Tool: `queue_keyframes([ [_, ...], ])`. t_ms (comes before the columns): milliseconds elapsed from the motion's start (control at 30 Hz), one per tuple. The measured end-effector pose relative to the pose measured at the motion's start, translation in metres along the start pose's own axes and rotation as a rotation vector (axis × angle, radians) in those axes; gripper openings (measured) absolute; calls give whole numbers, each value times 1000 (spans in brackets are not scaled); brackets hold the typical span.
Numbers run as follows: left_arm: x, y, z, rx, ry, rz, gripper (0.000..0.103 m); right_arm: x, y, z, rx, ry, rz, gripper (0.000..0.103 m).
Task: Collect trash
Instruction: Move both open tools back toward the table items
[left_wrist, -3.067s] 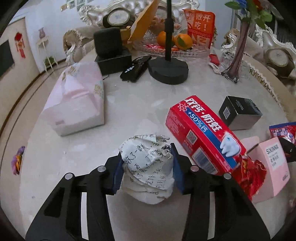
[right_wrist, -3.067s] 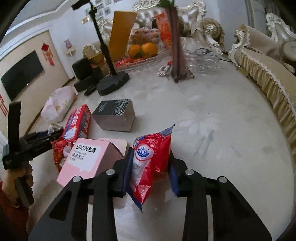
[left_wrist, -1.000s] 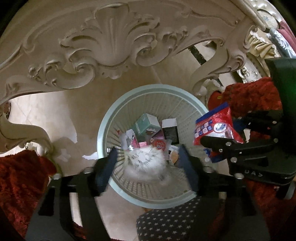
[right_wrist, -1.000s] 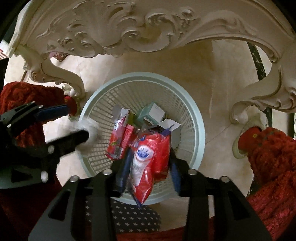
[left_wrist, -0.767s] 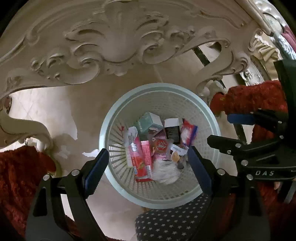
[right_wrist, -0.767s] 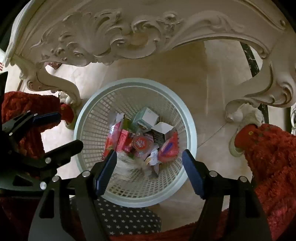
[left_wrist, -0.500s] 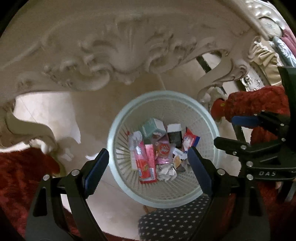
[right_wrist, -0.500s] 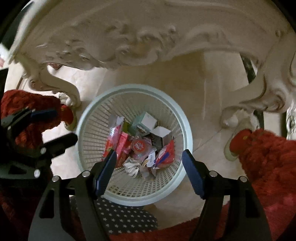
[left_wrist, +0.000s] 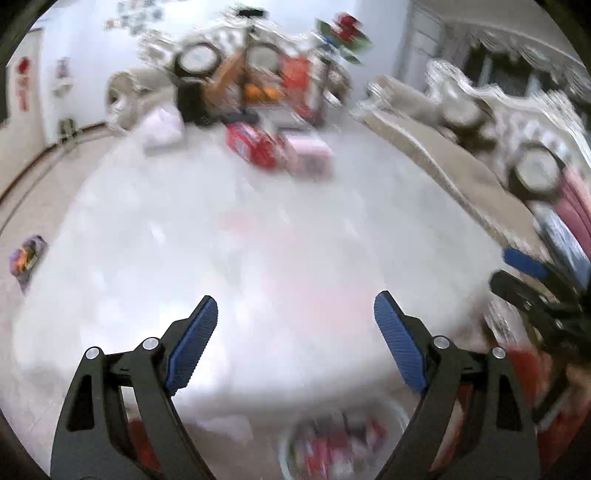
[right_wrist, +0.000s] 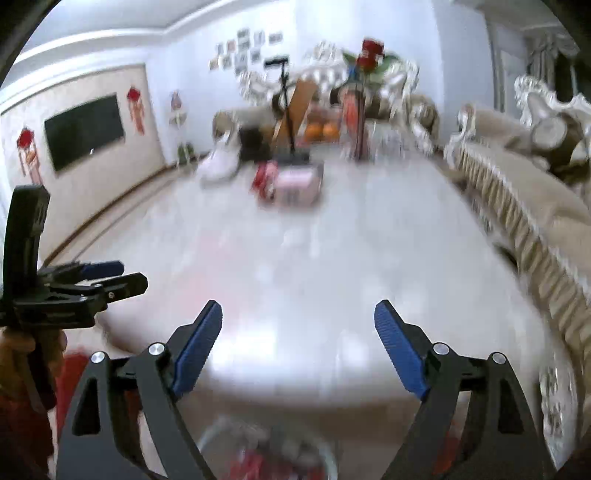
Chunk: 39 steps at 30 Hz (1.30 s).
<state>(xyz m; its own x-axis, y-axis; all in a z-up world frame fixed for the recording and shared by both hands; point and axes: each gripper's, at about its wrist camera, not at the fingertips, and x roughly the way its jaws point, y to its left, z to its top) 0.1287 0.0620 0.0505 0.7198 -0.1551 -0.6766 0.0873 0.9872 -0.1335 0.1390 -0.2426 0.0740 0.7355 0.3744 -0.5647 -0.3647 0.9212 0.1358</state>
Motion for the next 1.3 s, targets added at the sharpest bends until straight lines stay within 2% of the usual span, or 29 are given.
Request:
queue_keyframes([
  [67, 20, 9, 30, -37, -25, 37, 84, 33, 1, 26, -2, -30, -4, 81],
  [167, 53, 19, 67, -50, -48, 82, 84, 91, 4, 59, -27, -26, -45, 81],
  [200, 65, 22, 78, -46, -45, 100, 84, 118, 7, 72, -42, -13, -65, 81],
  [300, 99, 31, 104, -26, -23, 131, 84, 163, 9, 92, -62, 47, -68, 81],
  [367, 113, 39, 112, -21, -8, 156, 84, 198, 12, 102, -61, 89, -62, 81],
  [467, 135, 51, 128, -27, 9, 150, 84, 227, 15, 109, -80, 123, -73, 81],
  [533, 147, 55, 134, -23, 23, 143, 84, 240, 17, 110, -98, 136, -97, 81],
  [633, 160, 55, 140, -13, 26, 121, 84, 252, 13, 111, -91, 181, -75, 81],
  [733, 173, 53, 144, -10, 45, 88, 84, 253, 5, 111, -101, 205, -64, 81],
  [833, 191, 46, 148, 4, 77, 89, 84, 256, -5, 113, -130, 229, -88, 81],
  [1000, 205, 30, 149, 22, 87, 60, 84, 268, -32, 115, -142, 275, -10, 81],
  [1133, 213, 18, 147, 39, 92, 88, 84, 277, -36, 119, -189, 281, 59, 80],
  [1200, 218, 14, 146, 34, 93, 109, 84, 282, -34, 123, -241, 279, 62, 80],
  [1300, 222, 8, 146, 28, 112, 139, 84, 288, -31, 127, -380, 274, 101, 80],
])
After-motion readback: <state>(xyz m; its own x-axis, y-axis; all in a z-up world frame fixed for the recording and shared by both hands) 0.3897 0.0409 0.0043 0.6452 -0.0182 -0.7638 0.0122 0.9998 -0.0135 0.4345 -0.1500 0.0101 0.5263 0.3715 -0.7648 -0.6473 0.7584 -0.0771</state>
